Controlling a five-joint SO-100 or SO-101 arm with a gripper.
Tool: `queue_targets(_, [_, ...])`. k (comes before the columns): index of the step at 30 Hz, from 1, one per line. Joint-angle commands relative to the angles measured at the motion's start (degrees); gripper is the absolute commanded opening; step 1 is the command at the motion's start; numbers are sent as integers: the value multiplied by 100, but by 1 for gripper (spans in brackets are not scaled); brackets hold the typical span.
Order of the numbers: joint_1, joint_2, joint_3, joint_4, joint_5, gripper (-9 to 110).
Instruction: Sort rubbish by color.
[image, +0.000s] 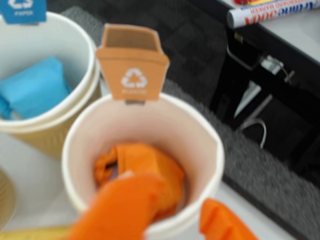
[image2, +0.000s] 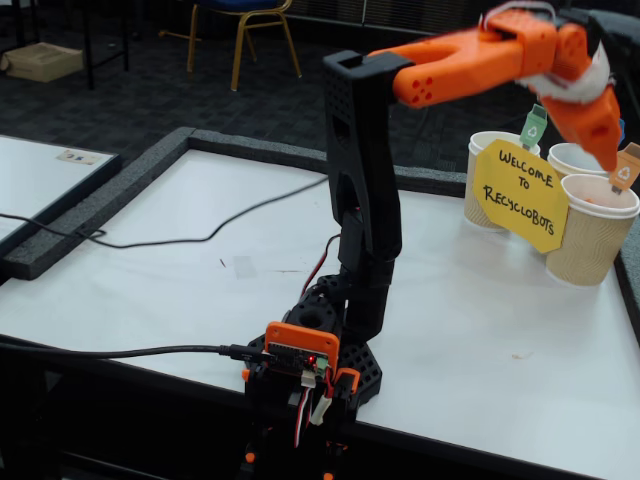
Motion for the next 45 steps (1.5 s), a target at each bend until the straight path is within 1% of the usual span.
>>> queue_targets(1, [-185,861,-1635,1011,220,0])
queue_targets(11, [-264,1081,-3138,2566,1160,0])
queue_targets(20, [-404,1749,-3155,3296,1811,0])
queue_targets(25, [-861,2610,-2347,3489,1819,0])
queue_targets(31, [-1863,3929,-984,3489,1969,0])
queue_targets(38, [-3103,4860,9,3445,2769,0])
queue_targets(45, [-4175,5660,1230,3006,3665,0])
